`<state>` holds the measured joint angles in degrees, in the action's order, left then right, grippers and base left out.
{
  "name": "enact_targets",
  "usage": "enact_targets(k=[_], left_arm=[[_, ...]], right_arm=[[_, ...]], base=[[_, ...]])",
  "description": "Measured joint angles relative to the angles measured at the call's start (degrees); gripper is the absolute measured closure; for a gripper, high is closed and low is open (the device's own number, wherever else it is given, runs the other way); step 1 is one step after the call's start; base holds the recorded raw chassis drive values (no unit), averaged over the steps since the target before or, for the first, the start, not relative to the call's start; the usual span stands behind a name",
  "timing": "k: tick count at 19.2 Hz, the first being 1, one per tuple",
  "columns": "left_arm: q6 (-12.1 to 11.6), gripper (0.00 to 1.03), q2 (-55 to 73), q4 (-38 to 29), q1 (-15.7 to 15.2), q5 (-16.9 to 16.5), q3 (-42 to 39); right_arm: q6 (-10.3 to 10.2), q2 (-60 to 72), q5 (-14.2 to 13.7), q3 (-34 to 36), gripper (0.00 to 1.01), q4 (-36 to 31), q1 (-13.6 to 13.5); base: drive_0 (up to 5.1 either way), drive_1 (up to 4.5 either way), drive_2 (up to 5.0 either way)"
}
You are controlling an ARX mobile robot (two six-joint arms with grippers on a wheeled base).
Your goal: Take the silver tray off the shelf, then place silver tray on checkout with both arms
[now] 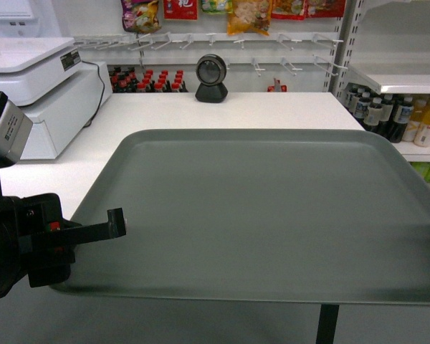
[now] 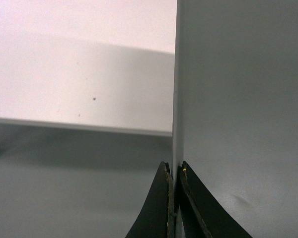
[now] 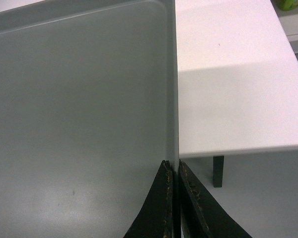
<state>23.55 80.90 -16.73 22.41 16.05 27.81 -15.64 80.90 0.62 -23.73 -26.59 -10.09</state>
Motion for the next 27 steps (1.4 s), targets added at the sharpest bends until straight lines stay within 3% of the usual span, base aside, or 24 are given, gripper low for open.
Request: enact_targets(k=[16,20,21,22,23,24,27], left_arm=[[0.0,1.0,0.02,-0.09,0.0,0.04,0.0],[0.02,1.0,0.15,-0.04,-0.02,0.04,0.02],[0.31,1.0,0.52,2.25,0.87,3.02,1.07],[-0.11,1.0,3.87,1.29,1.55,8.09,2.62],[0.02,0.99,6.43,-0.9,0.33,6.64,3.19],[0.04,0.99,8.46,-3.19,-0.83,5.05,3.82],[0.02,1.0,17.03,-9.31,-6.23,-2.78,8.83]], right_arm=[[0.0,0.0,0.0,0.0,0.99,-0.07,0.02],[0.0,0.02,0.02,-0.07,0.99,-0.02,0.02],[0.0,-0.02,0.28,-0.09,0.99,-0.46,0.02],[1.09,0.74,1.38,-0.09,0.99,-1.88,0.31],[3.63,2.54,5.44,-1.29,0.99,-3.39,1.6],[5.11,5.14,6.95,-3.48,0.99,-3.56,2.16],[6.29,16.96,11.15,-13.79,0.99,-2.91,3.56]], base=[[-0.1,4.1,-4.2],[0.0,0.0,0.0],[0.0,0.0,0.0],[0.0,0.0,0.0],[0.0,0.0,0.0],[0.0,0.0,0.0],[0.0,0.0,0.0]])
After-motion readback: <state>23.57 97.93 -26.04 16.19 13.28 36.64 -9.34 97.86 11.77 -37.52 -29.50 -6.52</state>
